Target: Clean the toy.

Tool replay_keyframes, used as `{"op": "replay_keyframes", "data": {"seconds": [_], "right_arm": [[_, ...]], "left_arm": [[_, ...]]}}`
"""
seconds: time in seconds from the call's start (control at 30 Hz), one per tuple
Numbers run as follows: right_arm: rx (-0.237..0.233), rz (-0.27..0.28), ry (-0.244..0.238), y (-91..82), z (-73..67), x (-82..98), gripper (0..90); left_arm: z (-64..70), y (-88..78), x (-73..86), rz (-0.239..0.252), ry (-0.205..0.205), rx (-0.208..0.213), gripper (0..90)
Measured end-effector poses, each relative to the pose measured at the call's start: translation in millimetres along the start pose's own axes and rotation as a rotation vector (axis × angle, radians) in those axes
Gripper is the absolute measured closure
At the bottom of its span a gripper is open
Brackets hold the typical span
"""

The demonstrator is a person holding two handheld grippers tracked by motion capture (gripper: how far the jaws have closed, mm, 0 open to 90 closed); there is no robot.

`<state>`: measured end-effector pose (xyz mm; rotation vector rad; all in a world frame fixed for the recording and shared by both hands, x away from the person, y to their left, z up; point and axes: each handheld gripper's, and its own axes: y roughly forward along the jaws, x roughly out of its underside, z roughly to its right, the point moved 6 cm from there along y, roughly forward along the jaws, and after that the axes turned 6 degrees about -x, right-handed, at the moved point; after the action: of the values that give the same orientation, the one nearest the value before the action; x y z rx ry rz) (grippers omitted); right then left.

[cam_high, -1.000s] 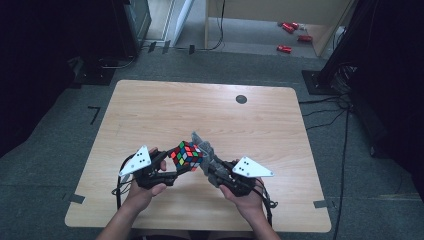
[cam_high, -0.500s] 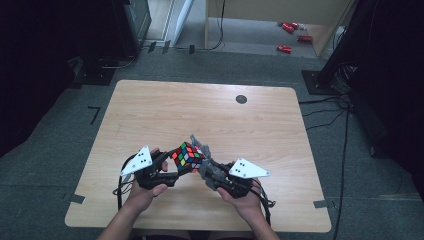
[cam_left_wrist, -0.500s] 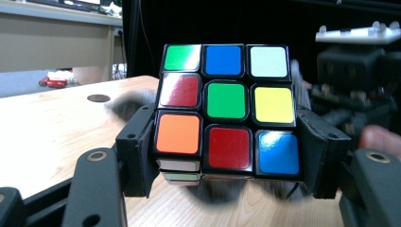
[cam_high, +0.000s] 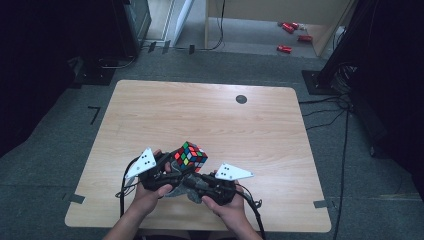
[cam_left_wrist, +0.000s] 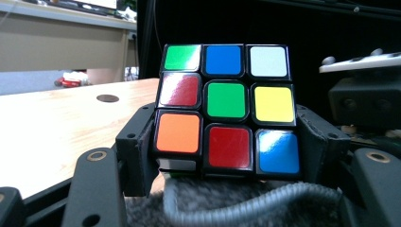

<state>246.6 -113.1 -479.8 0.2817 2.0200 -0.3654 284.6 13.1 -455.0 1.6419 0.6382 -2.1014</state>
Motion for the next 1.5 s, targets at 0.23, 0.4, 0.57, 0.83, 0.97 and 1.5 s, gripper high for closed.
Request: {"op": "replay_keyframes", "data": {"seconds": [0.23, 0.4, 0.57, 0.83, 0.97, 1.5], "right_arm": [[0.141, 0.086, 0.165, -16.8, 30.4, 1.2, 70.2], [0.021, 0.047, 0.194, 2.9, 7.1, 6.9, 69.8], [0.084, 0.075, 0.191, -3.3, 14.6, 4.4, 70.1], [0.643, -0.054, -0.064, -71.7, 88.0, -11.9, 68.3], [0.736, -0.134, -0.055, -91.7, 119.0, -0.8, 65.1], [0.452, -0.035, -0.373, -61.8, 70.4, -21.0, 28.7]], "left_arm": [[-7.7, -5.9, -6.1, 0.039, -0.034, -0.028, 34.5], [-7.8, -2.7, -1.5, 0.032, -0.028, -0.046, 34.5], [-10.7, -5.8, -4.3, 0.043, -0.031, -0.058, 34.5], [-24.8, -9.4, -6.1, 0.026, -0.056, -0.116, 34.5], [-29.6, -7.1, -2.5, -0.013, -0.071, -0.14, 34.5], [-32.3, -1.5, 3.2, -0.09, -0.113, -0.132, 34.4]]}}
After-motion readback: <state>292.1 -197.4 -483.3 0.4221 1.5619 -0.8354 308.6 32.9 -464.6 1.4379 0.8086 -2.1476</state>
